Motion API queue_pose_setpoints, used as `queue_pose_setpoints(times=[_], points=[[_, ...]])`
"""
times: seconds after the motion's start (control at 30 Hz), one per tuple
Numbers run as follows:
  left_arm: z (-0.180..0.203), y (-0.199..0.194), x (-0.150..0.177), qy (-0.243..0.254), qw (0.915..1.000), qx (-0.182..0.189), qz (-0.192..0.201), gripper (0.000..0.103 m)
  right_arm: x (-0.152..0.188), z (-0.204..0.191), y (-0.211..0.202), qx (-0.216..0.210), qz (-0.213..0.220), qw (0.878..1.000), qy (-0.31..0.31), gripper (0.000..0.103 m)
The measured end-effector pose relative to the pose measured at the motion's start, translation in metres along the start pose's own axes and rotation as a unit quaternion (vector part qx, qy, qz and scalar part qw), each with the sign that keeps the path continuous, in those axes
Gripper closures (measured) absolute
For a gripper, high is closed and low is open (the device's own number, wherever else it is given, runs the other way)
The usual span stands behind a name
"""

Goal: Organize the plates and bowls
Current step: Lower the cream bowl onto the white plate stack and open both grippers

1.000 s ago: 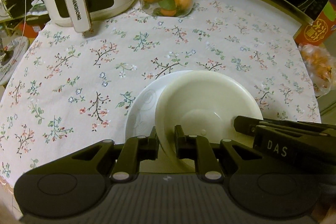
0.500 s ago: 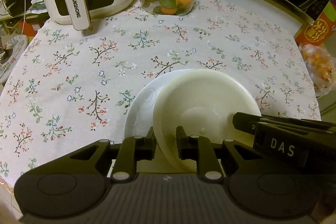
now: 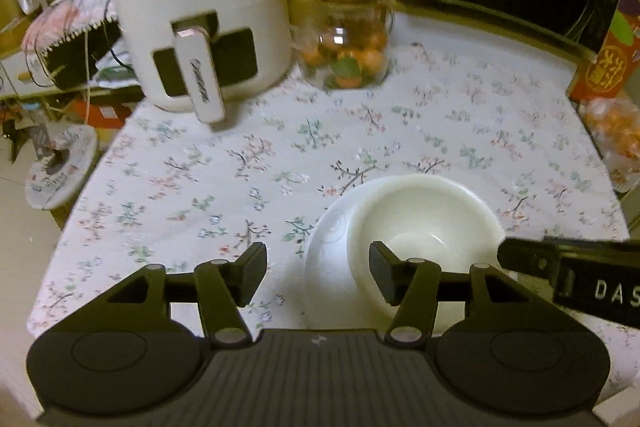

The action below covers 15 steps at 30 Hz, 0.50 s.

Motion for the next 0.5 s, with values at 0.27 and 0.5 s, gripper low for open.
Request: queue_pose_setpoints(times=[0.27, 0.5], points=[[-0.008, -0.082, -0.002, -0.002, 0.9981, -0.005, 0.061, 0.032, 0.016, -0.017, -0.071, -0.011, 0.032, 0.999, 0.003, 0.059], [-0.022, -0.139, 0.005, -0.052, 0.9947, -0.01, 0.088, 0.025, 0.015, -0.043, -0.141, -0.022, 0.072, 0.997, -0.029, 0.048]])
Point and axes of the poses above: each gripper's, at about its wrist camera, not at the fingertips, and y roughly the way its jaws point, z to its right, x to its underside, the point moved 3 cm from there along y, roughly the way its jaws point, and after that the axes turned 15 degrees about z, right-handed, at the moved point
